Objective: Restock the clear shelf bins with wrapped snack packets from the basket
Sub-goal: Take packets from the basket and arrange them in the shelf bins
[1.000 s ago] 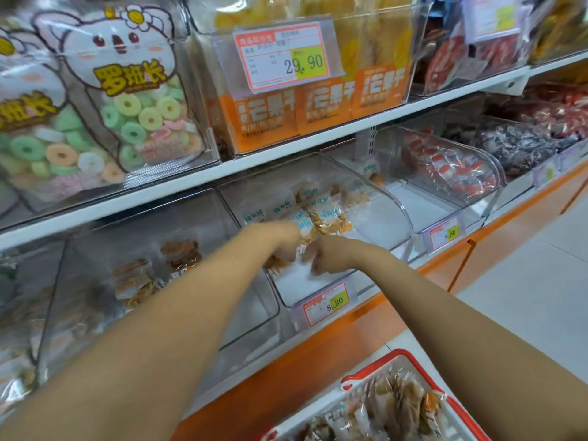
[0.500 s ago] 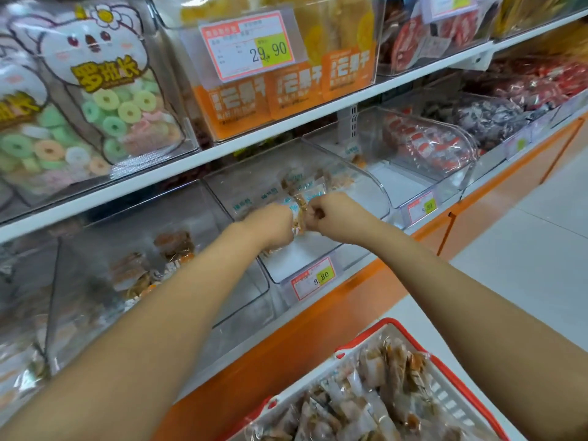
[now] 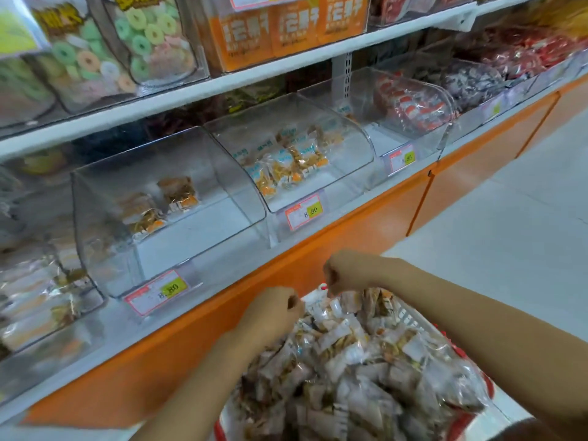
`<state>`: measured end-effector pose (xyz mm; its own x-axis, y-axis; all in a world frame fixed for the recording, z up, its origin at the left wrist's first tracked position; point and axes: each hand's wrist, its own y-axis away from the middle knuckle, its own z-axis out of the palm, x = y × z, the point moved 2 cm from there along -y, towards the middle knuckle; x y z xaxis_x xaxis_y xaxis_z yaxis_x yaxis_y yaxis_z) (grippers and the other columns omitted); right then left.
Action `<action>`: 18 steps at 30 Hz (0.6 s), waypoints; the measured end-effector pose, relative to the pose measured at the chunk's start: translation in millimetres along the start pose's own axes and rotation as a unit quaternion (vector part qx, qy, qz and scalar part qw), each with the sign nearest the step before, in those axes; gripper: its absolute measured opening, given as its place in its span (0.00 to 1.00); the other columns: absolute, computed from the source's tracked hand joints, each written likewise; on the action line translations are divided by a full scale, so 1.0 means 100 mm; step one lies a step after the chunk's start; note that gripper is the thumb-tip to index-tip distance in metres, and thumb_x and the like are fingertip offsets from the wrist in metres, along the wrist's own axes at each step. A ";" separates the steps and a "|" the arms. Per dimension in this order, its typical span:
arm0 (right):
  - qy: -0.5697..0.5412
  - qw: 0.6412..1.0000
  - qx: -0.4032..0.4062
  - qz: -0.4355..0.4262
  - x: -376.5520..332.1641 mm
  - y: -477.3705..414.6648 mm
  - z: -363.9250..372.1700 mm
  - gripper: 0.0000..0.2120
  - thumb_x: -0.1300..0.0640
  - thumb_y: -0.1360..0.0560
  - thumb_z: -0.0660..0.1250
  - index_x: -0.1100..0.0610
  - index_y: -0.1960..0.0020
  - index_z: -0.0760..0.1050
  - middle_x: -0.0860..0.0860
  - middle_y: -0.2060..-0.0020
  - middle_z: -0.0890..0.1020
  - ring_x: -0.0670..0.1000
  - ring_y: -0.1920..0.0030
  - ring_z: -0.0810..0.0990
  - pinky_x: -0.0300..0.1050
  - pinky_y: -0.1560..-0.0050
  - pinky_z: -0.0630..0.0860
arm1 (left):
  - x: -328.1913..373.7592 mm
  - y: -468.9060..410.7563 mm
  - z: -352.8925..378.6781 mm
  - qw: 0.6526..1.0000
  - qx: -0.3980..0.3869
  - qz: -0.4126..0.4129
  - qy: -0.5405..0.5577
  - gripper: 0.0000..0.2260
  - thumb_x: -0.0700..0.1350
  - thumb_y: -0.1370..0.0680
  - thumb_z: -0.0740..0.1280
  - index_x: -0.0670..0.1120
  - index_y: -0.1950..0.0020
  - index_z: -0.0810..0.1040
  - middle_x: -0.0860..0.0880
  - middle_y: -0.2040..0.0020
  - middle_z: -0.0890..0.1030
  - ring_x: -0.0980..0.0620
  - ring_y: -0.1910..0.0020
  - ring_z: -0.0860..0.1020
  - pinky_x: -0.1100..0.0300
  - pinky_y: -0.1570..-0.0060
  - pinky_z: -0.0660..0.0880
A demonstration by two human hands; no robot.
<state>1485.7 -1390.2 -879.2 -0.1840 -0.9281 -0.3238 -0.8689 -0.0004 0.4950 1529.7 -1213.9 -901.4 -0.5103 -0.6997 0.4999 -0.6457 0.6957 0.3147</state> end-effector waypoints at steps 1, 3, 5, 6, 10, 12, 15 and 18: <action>-0.012 0.999 -0.036 -0.017 -0.06 0.01 0.12 0.13 0.53 0.28 0.73 0.60 0.47 0.80 0.53 0.49 0.82 0.52 0.54 0.78 0.37 0.63 0.71 | -0.10 0.06 0.15 0.999 -0.038 -0.023 -0.002 0.09 0.48 0.20 0.61 0.46 0.53 0.78 0.47 0.54 0.80 0.48 0.55 0.78 0.53 0.54 0.75; -0.030 0.989 -0.143 -0.035 -0.17 0.07 0.39 0.23 0.49 0.31 0.76 0.53 0.39 0.76 0.48 0.43 0.77 0.52 0.48 0.76 0.45 0.56 0.79 | -0.29 0.18 0.41 0.995 -0.090 -0.044 -0.028 0.10 0.44 0.20 0.60 0.46 0.42 0.77 0.45 0.42 0.78 0.49 0.46 0.75 0.56 0.45 0.73; 0.066 0.975 -0.199 -0.079 -0.24 0.16 0.64 0.33 0.49 0.33 0.77 0.51 0.31 0.69 0.49 0.34 0.71 0.55 0.38 0.72 0.51 0.44 0.76 | -0.46 0.29 0.57 0.993 -0.108 -0.039 -0.006 0.15 0.43 0.20 0.59 0.49 0.34 0.72 0.46 0.37 0.75 0.50 0.41 0.73 0.57 0.41 0.71; 0.122 0.968 -0.187 -0.115 -0.25 0.19 0.74 0.36 0.50 0.33 0.77 0.52 0.29 0.66 0.52 0.33 0.69 0.56 0.36 0.70 0.51 0.43 0.72 | -0.51 0.34 0.61 0.993 -0.106 -0.038 0.019 0.16 0.45 0.19 0.59 0.51 0.32 0.71 0.48 0.37 0.75 0.52 0.42 0.74 0.59 0.41 0.71; 0.145 0.973 -0.095 -0.153 -0.14 0.24 0.92 0.39 0.49 0.32 0.76 0.52 0.27 0.61 0.54 0.35 0.69 0.57 0.37 0.70 0.51 0.43 0.71 | -0.54 0.45 0.58 0.987 -0.091 -0.067 0.113 0.12 0.48 0.20 0.62 0.53 0.37 0.75 0.53 0.37 0.76 0.56 0.43 0.75 0.61 0.41 0.71; 0.080 0.987 -0.069 -0.121 -0.06 0.28 0.91 0.40 0.46 0.30 0.73 0.52 0.25 0.57 0.54 0.35 0.69 0.55 0.38 0.71 0.50 0.42 0.72 | -0.52 0.46 0.51 0.985 -0.077 -0.068 0.137 0.10 0.47 0.21 0.65 0.52 0.41 0.77 0.53 0.40 0.77 0.55 0.43 0.75 0.60 0.41 0.72; -0.138 0.987 -0.015 -0.085 -0.06 0.37 0.77 0.31 0.46 0.26 0.68 0.49 0.27 0.61 0.50 0.40 0.73 0.46 0.50 0.76 0.34 0.54 0.72 | -0.44 0.51 0.38 0.975 -0.054 -0.075 0.200 0.20 0.52 0.27 0.72 0.51 0.37 0.74 0.55 0.42 0.74 0.56 0.43 0.75 0.61 0.43 0.73; -0.427 0.903 -0.018 -0.040 -0.12 0.43 0.58 0.15 0.47 0.28 0.69 0.52 0.43 0.77 0.56 0.51 0.77 0.51 0.57 0.76 0.38 0.59 0.72 | -0.29 0.56 0.24 0.962 -0.049 -0.072 0.259 0.21 0.55 0.28 0.73 0.52 0.39 0.71 0.56 0.46 0.76 0.59 0.48 0.77 0.68 0.53 0.75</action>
<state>1423.9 -1357.3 -900.8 -0.4216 -0.2985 -0.8563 -0.8828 -0.0805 0.4627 1494.7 -1158.6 -917.7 -0.0523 -0.6335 0.7720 -0.6186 0.6274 0.4729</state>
